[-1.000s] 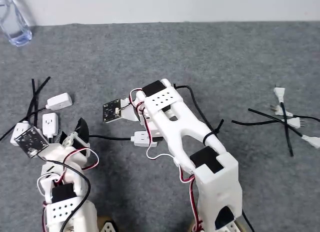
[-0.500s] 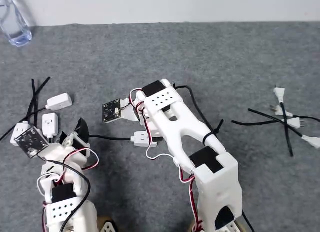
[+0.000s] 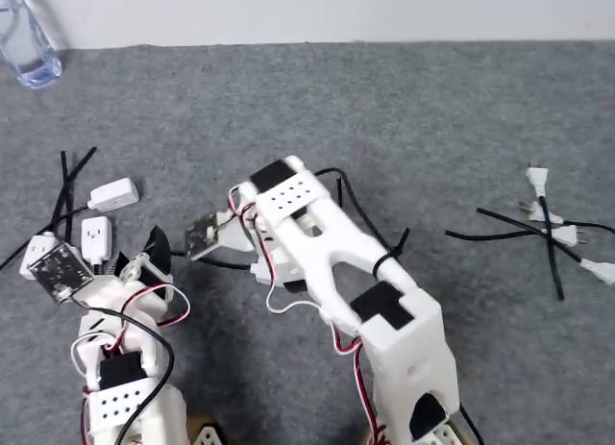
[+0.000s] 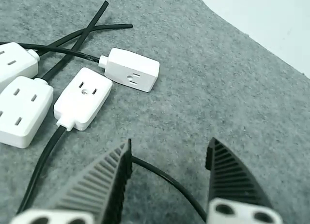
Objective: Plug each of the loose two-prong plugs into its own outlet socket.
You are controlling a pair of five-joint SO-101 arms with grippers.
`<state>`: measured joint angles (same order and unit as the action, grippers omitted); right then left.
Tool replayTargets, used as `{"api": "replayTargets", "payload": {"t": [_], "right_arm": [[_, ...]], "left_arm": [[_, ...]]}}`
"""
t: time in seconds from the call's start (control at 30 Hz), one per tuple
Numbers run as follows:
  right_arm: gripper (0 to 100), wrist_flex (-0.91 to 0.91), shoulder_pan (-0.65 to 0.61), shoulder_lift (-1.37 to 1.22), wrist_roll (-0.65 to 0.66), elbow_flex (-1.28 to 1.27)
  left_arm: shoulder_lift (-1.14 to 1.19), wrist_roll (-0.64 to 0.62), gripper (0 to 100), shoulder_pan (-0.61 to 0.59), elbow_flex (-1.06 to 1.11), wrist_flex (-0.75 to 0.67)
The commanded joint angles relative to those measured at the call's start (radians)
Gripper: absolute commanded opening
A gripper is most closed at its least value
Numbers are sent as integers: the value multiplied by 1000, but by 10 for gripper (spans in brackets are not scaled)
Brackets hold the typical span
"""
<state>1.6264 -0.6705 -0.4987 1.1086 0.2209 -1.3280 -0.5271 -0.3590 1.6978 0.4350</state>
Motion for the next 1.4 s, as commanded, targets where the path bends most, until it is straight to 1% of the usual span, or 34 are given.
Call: {"api": "replayTargets", "payload": {"t": [0.0, 0.17, 0.6, 0.63, 0.7, 0.8, 0.83, 0.9, 0.93, 1.0, 1.03, 1.13, 1.37], "right_arm": [[445, 19, -31, 61, 9, 54], [446, 7, -59, 28, 9, 54], [441, -54, -36, -74, 8, 49], [422, -59, -33, -91, 8, 51], [325, -61, -31, -124, 8, 55], [71, -61, -30, -160, 6, 72], [0, -58, -27, -166, 6, 77], [57, -48, -21, -168, 6, 77], [49, -41, -15, -168, 6, 78], [1, -27, -7, -162, 8, 83], [16, -19, -4, -151, 9, 84], [9, 19, 8, -99, 11, 86], [8, 125, 47, 117, 12, 86]], "left_arm": [[-11, 9, 239, -8, -7, -25], [-11, 9, 239, -8, -7, -25], [-11, 9, 239, -8, -7, -25], [-11, 9, 239, -8, -7, -25], [-11, 9, 239, -8, -7, -25], [-11, 9, 239, -8, -7, -25], [-11, 9, 239, -8, -7, -25], [-11, 9, 239, -8, -7, -25], [-11, 9, 239, -8, -7, -25], [-11, 9, 239, -8, -7, -25], [-11, 9, 239, -8, -7, -25], [-9, 9, 239, -8, -7, -25], [-9, 9, 239, -8, -7, -25]]}}
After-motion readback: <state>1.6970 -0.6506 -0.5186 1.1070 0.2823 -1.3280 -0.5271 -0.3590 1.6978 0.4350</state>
